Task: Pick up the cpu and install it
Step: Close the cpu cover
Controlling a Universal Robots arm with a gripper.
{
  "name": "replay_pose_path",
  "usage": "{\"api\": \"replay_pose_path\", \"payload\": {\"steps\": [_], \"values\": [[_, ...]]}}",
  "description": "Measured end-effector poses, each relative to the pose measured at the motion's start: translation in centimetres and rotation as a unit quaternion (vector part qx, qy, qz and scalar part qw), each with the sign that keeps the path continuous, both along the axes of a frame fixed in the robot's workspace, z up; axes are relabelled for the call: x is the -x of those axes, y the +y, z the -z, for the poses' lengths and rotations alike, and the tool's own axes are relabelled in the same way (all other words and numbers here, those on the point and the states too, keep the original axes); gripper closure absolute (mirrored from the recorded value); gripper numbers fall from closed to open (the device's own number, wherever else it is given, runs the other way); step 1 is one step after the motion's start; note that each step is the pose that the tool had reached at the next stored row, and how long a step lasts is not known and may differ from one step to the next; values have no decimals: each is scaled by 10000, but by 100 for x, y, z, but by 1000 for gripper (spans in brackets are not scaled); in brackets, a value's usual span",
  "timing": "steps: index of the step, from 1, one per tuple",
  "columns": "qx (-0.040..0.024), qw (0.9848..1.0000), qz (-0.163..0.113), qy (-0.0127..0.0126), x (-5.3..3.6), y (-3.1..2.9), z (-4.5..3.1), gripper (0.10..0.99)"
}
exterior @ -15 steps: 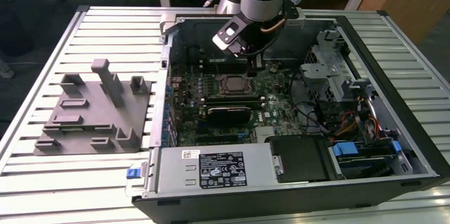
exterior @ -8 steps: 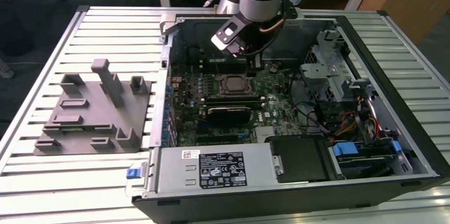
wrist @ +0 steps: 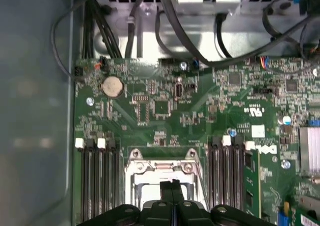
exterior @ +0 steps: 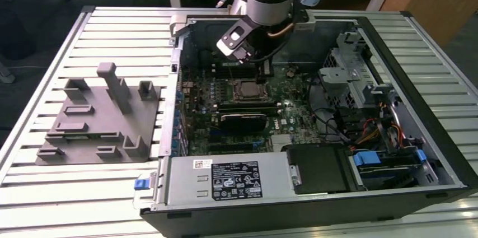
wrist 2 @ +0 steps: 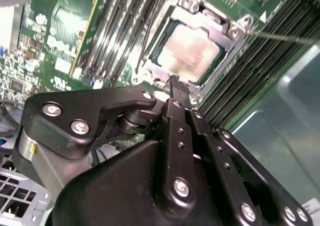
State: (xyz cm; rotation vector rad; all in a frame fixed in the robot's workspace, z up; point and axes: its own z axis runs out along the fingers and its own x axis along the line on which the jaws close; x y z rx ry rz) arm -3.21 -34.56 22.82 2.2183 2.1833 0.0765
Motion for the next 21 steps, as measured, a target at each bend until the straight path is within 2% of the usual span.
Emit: {"api": "replay_pose_path", "payload": {"steps": [9, 17, 21], "values": [[0, 10000, 2, 3, 181, -23, 64, 980], [0, 10000, -8, 3, 191, -23, 68, 980], [0, 9997, -243, 3, 191, -23, 68, 980]]}}
